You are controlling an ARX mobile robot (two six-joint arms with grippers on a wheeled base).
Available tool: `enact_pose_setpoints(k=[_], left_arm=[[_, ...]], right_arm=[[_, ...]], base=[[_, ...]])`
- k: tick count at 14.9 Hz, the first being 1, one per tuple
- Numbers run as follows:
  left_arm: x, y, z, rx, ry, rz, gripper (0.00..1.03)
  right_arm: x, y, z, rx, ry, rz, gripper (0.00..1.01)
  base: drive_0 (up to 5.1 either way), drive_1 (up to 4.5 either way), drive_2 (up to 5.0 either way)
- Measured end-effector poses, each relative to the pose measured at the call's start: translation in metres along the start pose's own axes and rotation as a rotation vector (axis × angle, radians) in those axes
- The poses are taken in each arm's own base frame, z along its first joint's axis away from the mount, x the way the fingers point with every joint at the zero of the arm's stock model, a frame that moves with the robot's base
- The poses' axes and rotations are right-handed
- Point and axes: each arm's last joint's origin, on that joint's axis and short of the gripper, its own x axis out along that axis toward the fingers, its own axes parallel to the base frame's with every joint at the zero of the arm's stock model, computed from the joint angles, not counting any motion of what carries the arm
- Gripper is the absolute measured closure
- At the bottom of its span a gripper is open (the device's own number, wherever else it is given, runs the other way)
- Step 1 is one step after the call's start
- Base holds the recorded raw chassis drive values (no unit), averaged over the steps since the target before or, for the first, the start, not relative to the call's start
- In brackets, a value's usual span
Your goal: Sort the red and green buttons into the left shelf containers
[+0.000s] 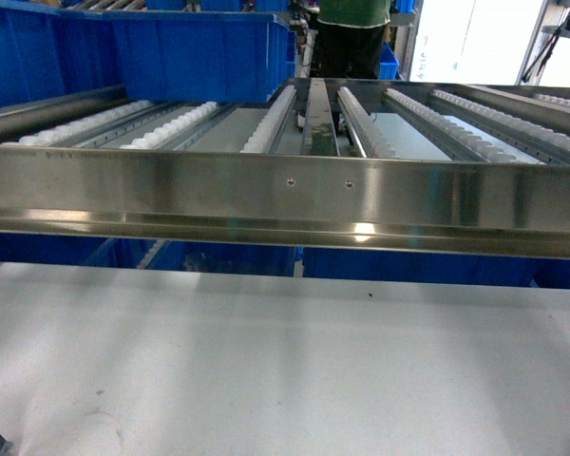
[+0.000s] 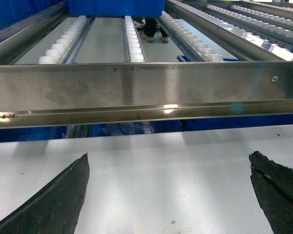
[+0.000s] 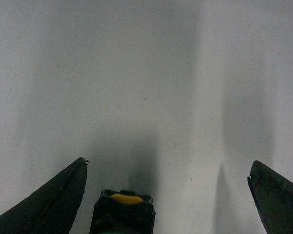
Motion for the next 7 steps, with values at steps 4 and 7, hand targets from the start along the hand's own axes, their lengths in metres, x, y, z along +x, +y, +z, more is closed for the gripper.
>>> enact_pose_setpoints(k=[4,7], left_arm=[[0.0,0.0,0.0,0.0,0.0,0.0,0.05],[0.0,0.0,0.0,0.0,0.0,0.0,0.05]], right_arm=[[0.001,0.008,-0.019,-0.013,0.042,0.018,0.22],[0.001,0.011,-0.023,-0.018,0.031,0.024,0.64]], base=[[0.0,0.0,0.0],[0.0,0.0,0.0]])
